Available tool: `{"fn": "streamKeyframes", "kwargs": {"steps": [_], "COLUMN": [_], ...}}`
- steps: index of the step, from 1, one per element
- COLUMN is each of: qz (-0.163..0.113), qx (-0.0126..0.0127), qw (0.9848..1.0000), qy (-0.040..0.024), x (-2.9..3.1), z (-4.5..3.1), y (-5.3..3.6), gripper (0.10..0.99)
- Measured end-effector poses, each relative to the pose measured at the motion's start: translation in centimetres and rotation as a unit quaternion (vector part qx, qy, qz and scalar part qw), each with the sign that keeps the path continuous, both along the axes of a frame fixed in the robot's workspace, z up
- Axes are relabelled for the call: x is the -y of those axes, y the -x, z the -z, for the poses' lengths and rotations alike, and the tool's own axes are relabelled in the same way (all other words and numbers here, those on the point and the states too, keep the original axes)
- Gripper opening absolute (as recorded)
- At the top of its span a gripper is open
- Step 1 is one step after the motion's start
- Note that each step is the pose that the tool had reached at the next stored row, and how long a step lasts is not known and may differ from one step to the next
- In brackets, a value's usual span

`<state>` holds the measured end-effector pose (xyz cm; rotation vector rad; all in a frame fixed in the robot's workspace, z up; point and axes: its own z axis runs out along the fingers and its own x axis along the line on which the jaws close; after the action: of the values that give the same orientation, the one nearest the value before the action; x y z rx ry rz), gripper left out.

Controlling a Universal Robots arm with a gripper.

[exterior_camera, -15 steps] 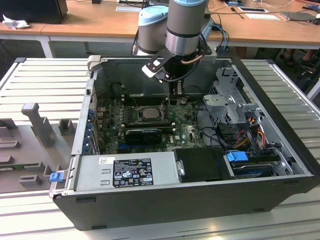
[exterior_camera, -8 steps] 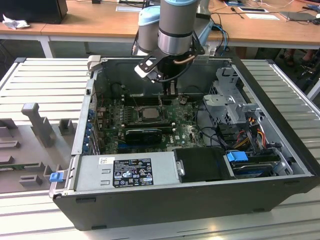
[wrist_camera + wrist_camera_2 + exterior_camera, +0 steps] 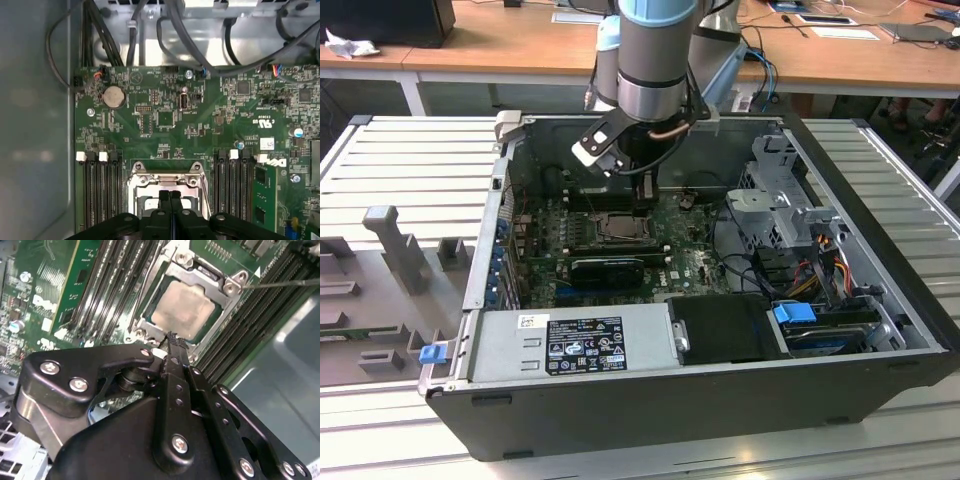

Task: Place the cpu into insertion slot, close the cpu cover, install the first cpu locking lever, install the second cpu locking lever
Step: 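Close the cpu cover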

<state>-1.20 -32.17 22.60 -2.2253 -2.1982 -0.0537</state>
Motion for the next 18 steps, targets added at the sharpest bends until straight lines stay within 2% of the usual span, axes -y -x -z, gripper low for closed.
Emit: {"fn": "streamKeyframes", "kwargs": {"steps": [2, 4, 7, 9, 11, 16, 18], "qz": [-0.001, -0.002, -0.005, -0.006, -0.007, -0.007, -0.007], "qx": [0.0003, 0.0019, 0.0081, 0.0101, 0.0110, 0.0113, 0.0121], "qw": [1.0000, 1.0000, 1.0000, 0.9999, 0.9999, 0.9999, 0.9999], "qy": [0.0000, 0.0000, 0.0001, 0.0001, 0.0000, 0.0000, 0.0000], "x": [0.00, 0.01, 0.04, 0.05, 0.06, 0.06, 0.06], "z": [0.38, 0.53, 0.70, 0.72, 0.73, 0.74, 0.79], "y": [1.00, 1.21, 1.37, 1.60, 1.98, 2.70, 3.41], "gripper": [0.106, 0.106, 0.106, 0.106, 0.106, 0.106, 0.106]}}
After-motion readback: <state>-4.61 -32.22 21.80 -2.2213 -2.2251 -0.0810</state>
